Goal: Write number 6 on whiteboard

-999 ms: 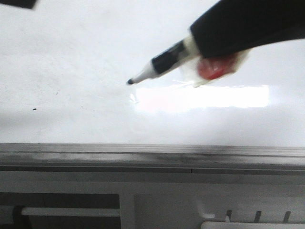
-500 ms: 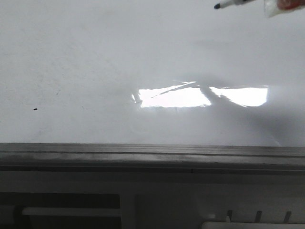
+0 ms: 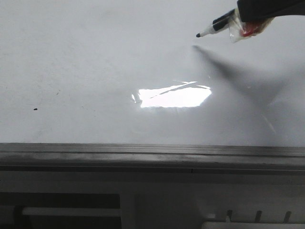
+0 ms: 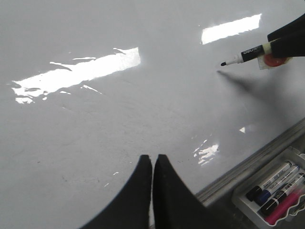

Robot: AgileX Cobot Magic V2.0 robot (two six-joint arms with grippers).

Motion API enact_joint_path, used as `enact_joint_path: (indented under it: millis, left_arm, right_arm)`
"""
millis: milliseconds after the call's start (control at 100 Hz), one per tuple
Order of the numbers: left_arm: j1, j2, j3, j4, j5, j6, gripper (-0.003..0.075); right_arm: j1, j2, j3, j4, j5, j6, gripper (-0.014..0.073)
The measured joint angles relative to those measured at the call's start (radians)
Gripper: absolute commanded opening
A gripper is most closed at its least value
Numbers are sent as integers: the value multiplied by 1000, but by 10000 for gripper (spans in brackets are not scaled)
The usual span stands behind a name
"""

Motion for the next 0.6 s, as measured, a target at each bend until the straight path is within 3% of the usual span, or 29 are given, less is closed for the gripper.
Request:
enact_joint_path:
  millis: [350,600]
  left_arm:
    - [0,0,0,-11,0,0,-19]
    - [0,0,0,-11,0,0,-19]
  right_arm:
    - [0,73,-14,10,-7,0,-60]
    - [0,85,-16,15,195,3,-59]
